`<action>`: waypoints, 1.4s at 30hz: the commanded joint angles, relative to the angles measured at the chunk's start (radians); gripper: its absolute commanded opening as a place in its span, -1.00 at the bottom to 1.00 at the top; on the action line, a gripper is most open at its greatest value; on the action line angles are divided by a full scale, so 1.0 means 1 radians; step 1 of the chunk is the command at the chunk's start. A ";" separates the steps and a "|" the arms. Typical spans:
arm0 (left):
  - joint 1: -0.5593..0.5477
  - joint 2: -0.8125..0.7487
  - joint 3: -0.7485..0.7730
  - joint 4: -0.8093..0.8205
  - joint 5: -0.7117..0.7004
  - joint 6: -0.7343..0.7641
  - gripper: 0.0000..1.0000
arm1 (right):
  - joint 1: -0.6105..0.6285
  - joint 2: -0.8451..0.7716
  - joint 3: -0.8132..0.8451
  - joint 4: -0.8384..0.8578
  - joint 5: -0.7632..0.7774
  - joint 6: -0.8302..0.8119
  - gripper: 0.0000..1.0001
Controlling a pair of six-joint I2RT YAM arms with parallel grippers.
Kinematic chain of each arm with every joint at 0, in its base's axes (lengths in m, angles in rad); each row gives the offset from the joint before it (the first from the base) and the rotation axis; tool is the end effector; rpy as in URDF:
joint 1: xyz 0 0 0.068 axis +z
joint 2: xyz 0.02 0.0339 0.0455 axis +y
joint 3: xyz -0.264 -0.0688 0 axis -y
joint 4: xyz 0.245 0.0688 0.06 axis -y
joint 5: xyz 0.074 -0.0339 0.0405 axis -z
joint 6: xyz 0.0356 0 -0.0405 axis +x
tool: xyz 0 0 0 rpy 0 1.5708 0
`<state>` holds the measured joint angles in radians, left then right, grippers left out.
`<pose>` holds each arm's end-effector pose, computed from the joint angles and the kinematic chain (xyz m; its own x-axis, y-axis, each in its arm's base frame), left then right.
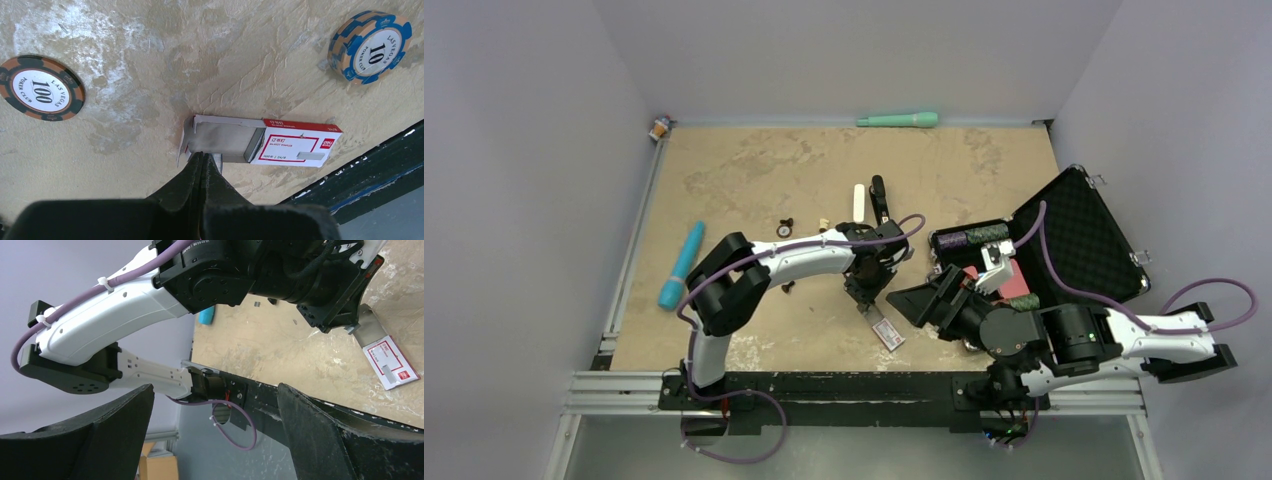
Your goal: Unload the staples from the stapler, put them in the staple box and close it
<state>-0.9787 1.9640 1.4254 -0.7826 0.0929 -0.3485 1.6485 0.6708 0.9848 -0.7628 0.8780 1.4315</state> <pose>0.2145 -0.3249 0.1771 -0.7948 0.5725 -0.2015 0.6039 0.7790 -0.1688 0.0184 0.1166 0.3684 -0.6792 0.5753 -0.4557 -0.1292 0.5175 0.8459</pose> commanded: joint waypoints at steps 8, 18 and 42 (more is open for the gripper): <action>-0.010 0.009 0.032 0.013 -0.007 -0.027 -1.00 | 0.002 -0.012 -0.015 0.041 0.045 -0.008 0.96; -0.010 0.004 0.035 0.017 -0.008 -0.024 -0.68 | 0.002 -0.010 -0.018 0.055 0.040 -0.014 0.96; 0.001 -0.319 -0.049 0.020 -0.171 -0.033 -0.55 | 0.002 0.027 0.009 0.066 -0.005 -0.050 0.96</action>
<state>-0.9787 1.7367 1.4231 -0.7734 0.0105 -0.3599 1.6485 0.6956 0.9730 -0.7200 0.8665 1.3941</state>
